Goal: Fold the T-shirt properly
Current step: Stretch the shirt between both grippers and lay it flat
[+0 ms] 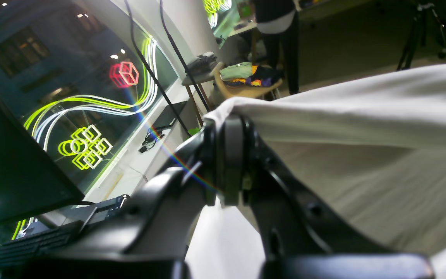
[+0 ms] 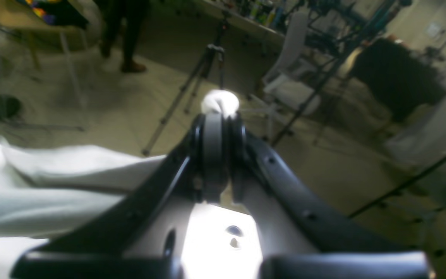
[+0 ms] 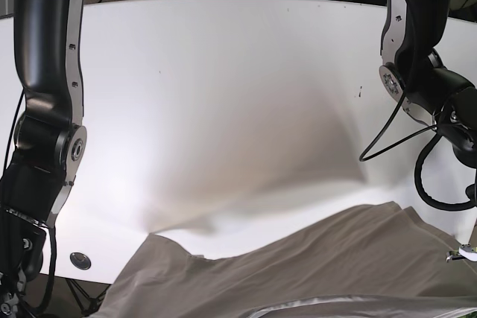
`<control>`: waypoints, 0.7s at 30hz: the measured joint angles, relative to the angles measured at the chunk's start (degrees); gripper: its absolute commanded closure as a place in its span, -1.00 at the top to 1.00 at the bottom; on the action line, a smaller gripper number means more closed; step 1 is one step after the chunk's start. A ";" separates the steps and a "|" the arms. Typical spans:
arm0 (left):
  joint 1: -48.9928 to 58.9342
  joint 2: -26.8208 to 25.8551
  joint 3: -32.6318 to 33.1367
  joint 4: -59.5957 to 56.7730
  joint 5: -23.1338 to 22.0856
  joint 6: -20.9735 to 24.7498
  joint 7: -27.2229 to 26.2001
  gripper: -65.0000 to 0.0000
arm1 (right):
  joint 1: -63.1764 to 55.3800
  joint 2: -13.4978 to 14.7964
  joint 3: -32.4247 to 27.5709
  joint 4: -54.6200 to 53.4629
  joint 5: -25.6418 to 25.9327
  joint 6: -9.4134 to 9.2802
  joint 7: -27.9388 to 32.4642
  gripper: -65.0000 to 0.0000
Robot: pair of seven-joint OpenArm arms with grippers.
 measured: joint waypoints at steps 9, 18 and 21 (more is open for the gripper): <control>12.61 0.63 -1.75 -0.42 -0.81 -0.63 -1.57 -1.00 | -17.57 0.74 9.42 10.12 -0.39 -0.20 -2.60 -0.94; 27.71 0.74 -2.67 -0.61 0.11 -2.10 -8.31 -1.00 | -38.47 -2.49 16.83 20.44 4.33 -0.07 -2.16 -0.94; 32.15 0.79 -3.54 -0.57 -0.28 -2.27 -11.93 -1.00 | -44.78 -2.25 18.80 22.80 5.90 -0.96 -2.47 -0.94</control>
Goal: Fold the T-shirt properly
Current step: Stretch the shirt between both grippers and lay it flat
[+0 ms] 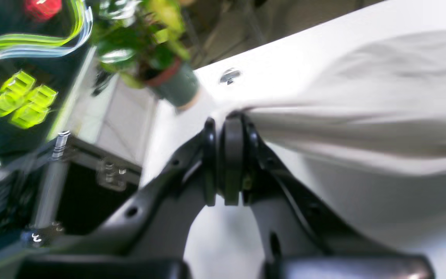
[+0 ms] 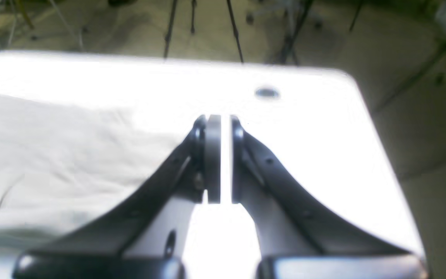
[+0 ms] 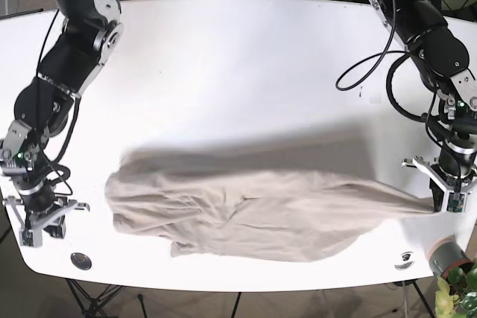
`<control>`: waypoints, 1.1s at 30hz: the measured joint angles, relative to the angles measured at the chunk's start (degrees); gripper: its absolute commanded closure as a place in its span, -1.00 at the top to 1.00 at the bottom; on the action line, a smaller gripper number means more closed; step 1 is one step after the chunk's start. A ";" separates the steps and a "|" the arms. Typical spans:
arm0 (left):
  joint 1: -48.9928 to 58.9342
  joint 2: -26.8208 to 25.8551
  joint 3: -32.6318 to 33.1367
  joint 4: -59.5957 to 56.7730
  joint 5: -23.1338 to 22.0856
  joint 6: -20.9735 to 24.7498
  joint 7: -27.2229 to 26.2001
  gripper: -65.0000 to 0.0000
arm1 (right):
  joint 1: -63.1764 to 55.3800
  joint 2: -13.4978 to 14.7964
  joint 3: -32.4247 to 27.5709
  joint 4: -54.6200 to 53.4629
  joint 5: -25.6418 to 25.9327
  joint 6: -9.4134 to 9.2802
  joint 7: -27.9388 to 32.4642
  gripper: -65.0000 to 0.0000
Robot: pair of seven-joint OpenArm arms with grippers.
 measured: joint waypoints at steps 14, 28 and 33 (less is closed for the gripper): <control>14.95 2.99 -5.81 0.00 0.11 -3.58 -4.50 -1.00 | -21.20 -4.72 1.55 7.61 12.39 -0.02 0.07 -0.74; 19.21 6.16 -12.33 -0.24 0.76 -8.24 -4.09 -1.00 | -28.70 -5.86 -7.61 5.53 17.53 0.11 0.50 0.32; 19.65 5.92 -12.59 -0.33 0.61 -8.24 -4.52 -1.00 | -27.82 -5.57 -10.03 -0.15 16.90 -0.11 0.48 0.23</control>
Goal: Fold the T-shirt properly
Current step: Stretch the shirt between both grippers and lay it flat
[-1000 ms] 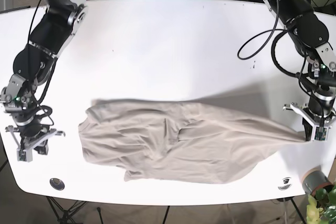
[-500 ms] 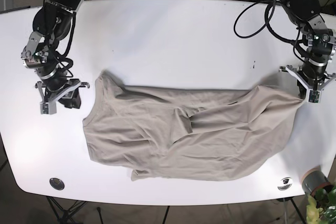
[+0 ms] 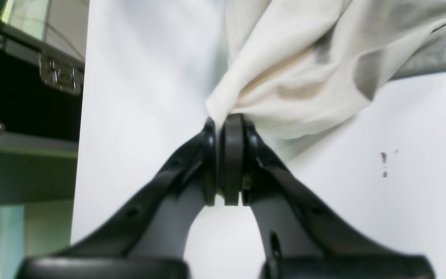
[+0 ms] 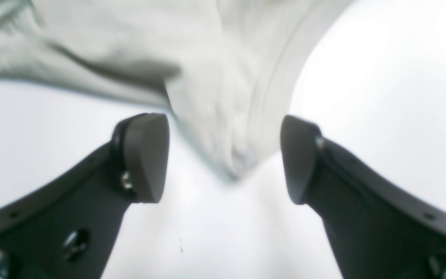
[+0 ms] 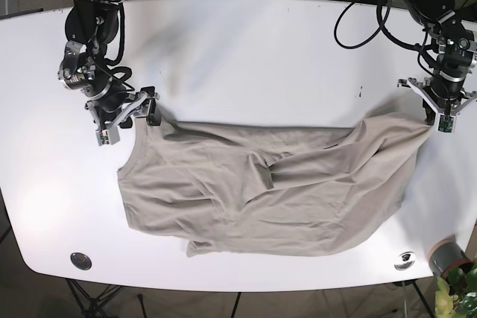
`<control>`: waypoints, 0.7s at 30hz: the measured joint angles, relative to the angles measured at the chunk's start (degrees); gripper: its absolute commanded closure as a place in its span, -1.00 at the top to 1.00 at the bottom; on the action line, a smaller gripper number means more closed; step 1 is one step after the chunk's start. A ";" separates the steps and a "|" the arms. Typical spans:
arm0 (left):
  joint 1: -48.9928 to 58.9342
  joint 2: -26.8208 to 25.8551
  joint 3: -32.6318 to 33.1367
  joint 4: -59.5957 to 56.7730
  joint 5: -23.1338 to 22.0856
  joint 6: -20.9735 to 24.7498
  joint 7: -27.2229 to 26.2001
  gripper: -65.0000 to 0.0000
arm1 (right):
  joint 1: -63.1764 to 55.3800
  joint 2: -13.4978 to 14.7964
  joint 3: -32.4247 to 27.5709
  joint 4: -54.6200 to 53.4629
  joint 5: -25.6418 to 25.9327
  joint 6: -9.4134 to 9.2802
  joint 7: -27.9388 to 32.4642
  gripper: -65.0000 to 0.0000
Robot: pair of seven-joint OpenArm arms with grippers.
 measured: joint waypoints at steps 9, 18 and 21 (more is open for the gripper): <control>0.85 -0.13 0.00 -0.02 0.04 0.00 0.09 -1.00 | 3.50 0.20 -4.98 -7.89 0.31 -0.02 2.21 0.03; 0.87 -0.13 0.04 -0.02 0.04 0.02 0.07 -1.00 | 3.06 0.57 -4.66 -10.16 0.35 -0.24 5.40 -0.86; 0.87 -0.13 -0.02 0.00 0.04 -0.26 0.09 -1.00 | 0.46 1.66 -4.76 -6.05 0.66 -0.11 4.90 -0.93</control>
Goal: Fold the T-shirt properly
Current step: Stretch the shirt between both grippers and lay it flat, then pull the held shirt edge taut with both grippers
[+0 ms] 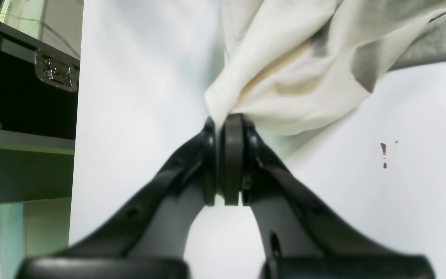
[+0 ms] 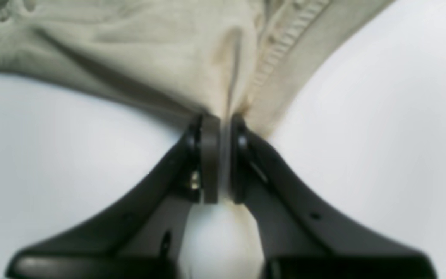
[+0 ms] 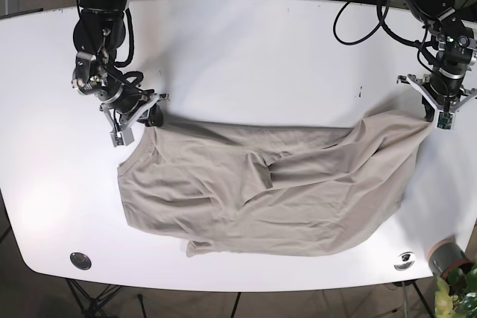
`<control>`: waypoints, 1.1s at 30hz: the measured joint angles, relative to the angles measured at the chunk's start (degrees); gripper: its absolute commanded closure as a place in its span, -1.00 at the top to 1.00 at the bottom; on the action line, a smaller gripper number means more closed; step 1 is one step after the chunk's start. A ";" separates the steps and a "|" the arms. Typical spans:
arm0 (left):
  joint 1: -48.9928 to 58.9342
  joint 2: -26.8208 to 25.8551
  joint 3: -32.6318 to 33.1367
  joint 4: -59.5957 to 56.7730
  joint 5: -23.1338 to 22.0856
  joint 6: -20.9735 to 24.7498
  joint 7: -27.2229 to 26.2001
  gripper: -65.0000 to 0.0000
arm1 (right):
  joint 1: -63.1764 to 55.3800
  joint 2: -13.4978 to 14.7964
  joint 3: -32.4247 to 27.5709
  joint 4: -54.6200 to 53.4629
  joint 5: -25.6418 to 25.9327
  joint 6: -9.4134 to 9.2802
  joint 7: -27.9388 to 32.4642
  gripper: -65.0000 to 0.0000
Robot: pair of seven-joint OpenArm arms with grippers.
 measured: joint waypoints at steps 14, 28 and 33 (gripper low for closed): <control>2.36 0.48 -5.68 0.59 -0.90 -1.66 -0.20 -1.00 | -12.15 2.51 7.23 15.52 -0.07 0.52 -4.00 -0.93; 6.34 0.35 -13.97 0.39 -11.82 -1.62 2.82 -1.00 | -18.56 3.41 7.65 17.46 -0.07 4.28 -4.35 -0.93; 4.87 0.48 -13.60 0.39 -13.38 -1.66 5.75 -1.00 | -18.58 3.43 7.48 17.46 -0.04 4.44 -4.35 -0.93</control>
